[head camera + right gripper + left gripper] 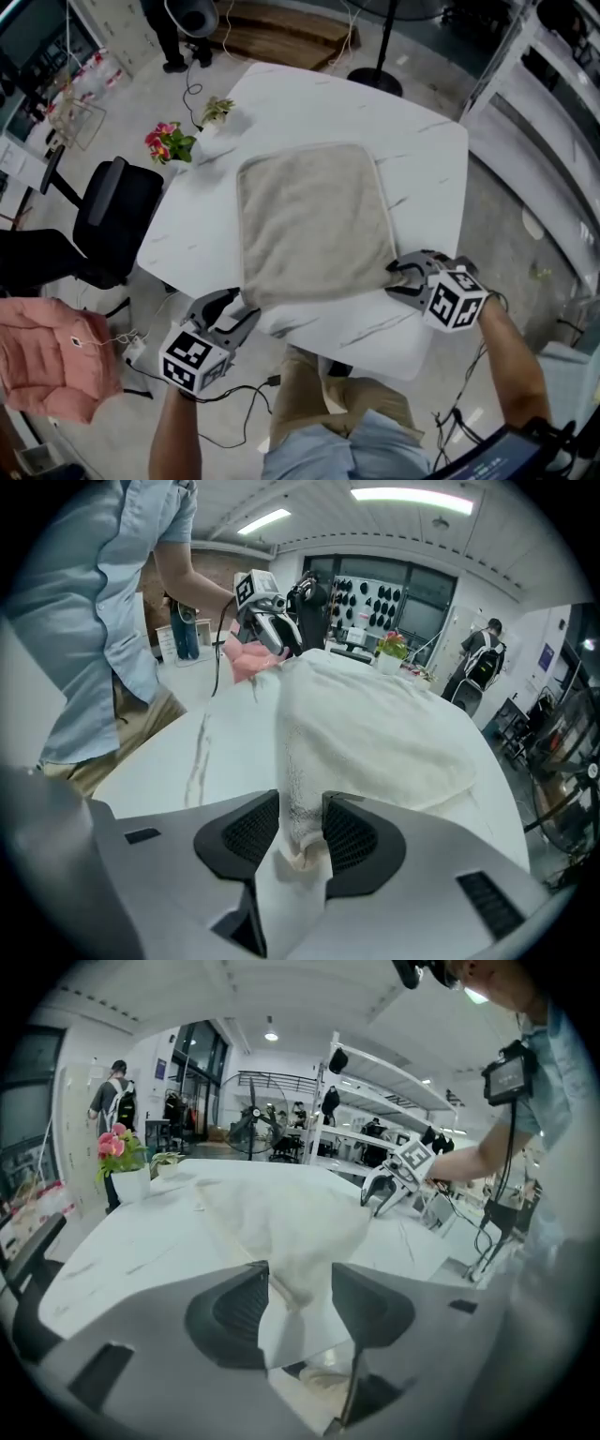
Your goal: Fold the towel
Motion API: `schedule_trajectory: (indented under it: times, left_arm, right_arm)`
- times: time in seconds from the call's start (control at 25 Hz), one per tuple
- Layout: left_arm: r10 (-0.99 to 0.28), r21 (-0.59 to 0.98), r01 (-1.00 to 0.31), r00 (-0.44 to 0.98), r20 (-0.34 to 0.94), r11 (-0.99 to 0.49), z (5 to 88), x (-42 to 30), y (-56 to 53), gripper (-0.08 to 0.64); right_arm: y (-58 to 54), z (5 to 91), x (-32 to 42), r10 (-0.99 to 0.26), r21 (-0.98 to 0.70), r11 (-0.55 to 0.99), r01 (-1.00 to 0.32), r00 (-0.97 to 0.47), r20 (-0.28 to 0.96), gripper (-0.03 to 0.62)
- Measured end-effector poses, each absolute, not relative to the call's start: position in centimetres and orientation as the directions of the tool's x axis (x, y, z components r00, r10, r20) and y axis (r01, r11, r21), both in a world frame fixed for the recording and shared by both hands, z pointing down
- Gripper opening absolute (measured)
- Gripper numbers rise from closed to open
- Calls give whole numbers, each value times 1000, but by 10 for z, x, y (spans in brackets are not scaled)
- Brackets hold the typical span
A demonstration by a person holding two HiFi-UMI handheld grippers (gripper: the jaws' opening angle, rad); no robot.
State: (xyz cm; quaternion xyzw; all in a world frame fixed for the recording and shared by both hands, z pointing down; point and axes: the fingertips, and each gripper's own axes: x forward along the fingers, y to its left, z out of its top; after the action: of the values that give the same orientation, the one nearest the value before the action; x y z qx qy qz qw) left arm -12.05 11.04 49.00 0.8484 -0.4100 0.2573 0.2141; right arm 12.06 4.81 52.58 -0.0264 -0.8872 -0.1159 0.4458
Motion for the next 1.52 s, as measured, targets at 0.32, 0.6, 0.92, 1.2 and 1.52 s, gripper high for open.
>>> schedule_trajectory:
  times: [0.32,0.6,0.92,1.2,1.52]
  left_arm:
    - [-599,-87,-687,555,578,-721,486,-115,105,225]
    - [-462,-147,-519,552,695,-842,524,-107,110,182]
    - [-480,-75,-592,566,670,-802,515,-112,104,57]
    - [-451,3,-597,609,653,-802,477,-104,118,55]
    - [-497,69,-659,628,599,-749,431,-112,83,55]
  right_arm:
    - [46,533,121,-35,136,983,123,-602,798,137]
    - [42,531,119,-32,109,990,91,-604,797,122]
    - [41,523,123,-61,112,993,42,-628,776,40]
    - [53,484,131,-59,92,996,16,-658,751,37]
    - [12,423,125,-124,100,992,-75,-710,694,34]
